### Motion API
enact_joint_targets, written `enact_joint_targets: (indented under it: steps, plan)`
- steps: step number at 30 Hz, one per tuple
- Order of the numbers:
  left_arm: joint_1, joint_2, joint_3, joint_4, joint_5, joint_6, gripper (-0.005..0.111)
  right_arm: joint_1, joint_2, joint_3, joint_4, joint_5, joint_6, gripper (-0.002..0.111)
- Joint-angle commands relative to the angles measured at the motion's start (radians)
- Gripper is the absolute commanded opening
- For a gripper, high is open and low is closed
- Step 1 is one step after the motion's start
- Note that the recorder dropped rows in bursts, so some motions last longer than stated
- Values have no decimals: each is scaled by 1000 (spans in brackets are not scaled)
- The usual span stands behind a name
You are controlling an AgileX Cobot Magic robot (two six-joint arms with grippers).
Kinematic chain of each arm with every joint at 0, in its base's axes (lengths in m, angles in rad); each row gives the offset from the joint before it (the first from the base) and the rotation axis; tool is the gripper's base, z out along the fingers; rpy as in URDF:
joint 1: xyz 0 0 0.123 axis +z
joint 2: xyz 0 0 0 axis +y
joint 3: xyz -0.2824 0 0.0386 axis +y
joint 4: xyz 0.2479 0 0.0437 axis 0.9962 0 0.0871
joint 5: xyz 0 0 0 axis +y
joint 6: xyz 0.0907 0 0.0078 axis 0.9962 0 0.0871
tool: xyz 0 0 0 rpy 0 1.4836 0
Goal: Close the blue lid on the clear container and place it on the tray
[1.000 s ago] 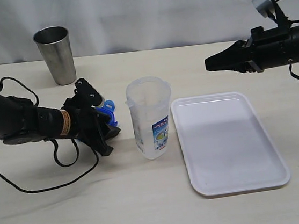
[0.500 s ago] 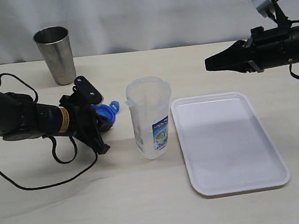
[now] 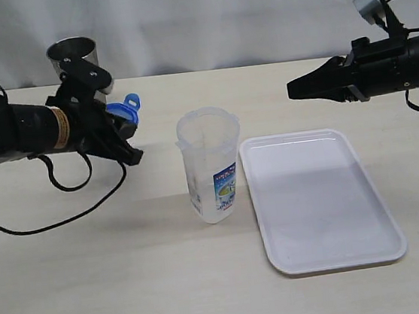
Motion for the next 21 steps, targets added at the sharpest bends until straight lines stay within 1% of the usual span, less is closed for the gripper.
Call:
enact_joint_targets:
  steps: [1,2,4,5,7,9,12,14,19,21]
  plan:
    - [-1,-98,39,144,-4,-321,0,-3,-3,2,-6,4,-4,22]
    - [1,-121,56,235,-4,-420,0,-3,-3,2,-6,4,-4,22]
    - [1,-157,97,389,-10,-557,0,-3,-3,2,-6,4,-4,22]
    - [1,-168,121,451,-23,-610,0,-3,-3,2,-6,4,-4,22]
    - [1,-168,170,529,-70,-645,0,-3,-3,2,-6,4,-4,22]
    - [1,-148,225,546,-67,-643,0,-3,-3,2,-6,4,-4,22]
    - [1,-103,266,538,17,-596,0,-3,-3,2,-6,4,-4,22]
    - [1,-68,267,536,39,-589,0,-3,-3,2,-6,4,-4,22]
    - [1,-13,263,528,34,-547,1,-3,-3,2,-16,8,-4,22]
    - [1,-8,255,515,32,-546,7,-3,-3,2,-19,10,-4,22]
